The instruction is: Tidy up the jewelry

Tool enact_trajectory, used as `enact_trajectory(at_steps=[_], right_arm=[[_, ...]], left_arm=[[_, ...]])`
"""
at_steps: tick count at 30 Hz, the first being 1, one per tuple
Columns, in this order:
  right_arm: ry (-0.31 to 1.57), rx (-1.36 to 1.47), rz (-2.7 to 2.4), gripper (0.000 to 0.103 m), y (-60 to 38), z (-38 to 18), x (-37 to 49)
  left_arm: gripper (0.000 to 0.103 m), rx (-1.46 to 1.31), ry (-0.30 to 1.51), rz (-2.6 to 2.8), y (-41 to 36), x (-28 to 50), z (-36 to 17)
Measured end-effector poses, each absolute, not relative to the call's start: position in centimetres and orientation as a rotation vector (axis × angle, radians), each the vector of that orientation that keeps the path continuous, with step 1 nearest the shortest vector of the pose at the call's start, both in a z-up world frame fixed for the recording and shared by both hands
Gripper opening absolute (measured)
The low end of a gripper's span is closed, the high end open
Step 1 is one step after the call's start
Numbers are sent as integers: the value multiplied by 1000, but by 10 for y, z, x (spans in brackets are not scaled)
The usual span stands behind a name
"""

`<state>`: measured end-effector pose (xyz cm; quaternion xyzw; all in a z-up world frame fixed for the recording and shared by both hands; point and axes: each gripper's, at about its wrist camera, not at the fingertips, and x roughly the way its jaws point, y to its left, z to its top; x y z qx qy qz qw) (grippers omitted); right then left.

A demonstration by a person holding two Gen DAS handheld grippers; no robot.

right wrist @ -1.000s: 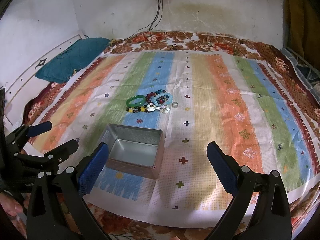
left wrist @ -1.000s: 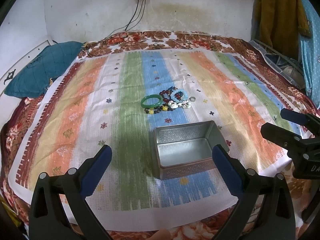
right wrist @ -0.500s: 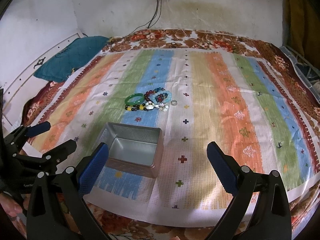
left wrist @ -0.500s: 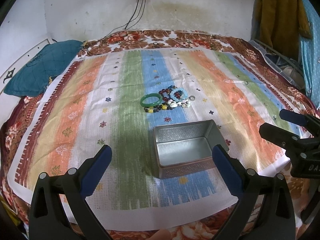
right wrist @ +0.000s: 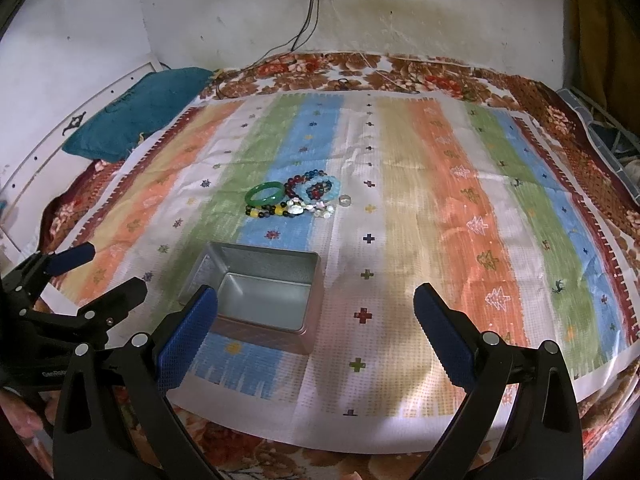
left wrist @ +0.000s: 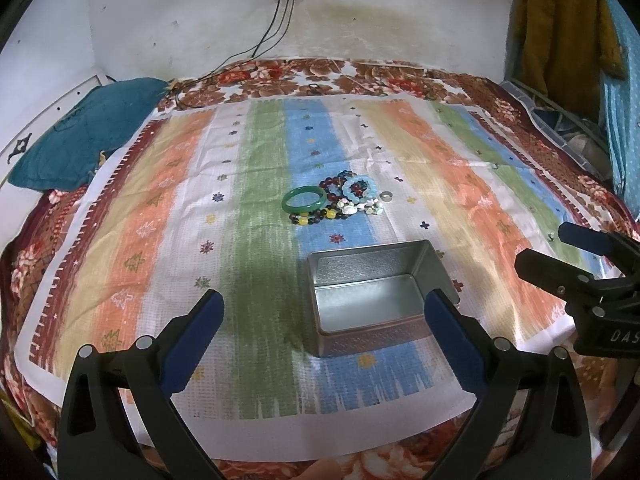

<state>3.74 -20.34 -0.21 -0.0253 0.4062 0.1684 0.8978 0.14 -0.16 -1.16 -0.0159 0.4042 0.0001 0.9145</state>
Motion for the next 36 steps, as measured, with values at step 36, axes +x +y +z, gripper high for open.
enact_trajectory(at_steps=[36], right_arm=[[854,-58,330,99,-193,-7,78]], left_arm=[[98,-16,837,60,26,53,-22]])
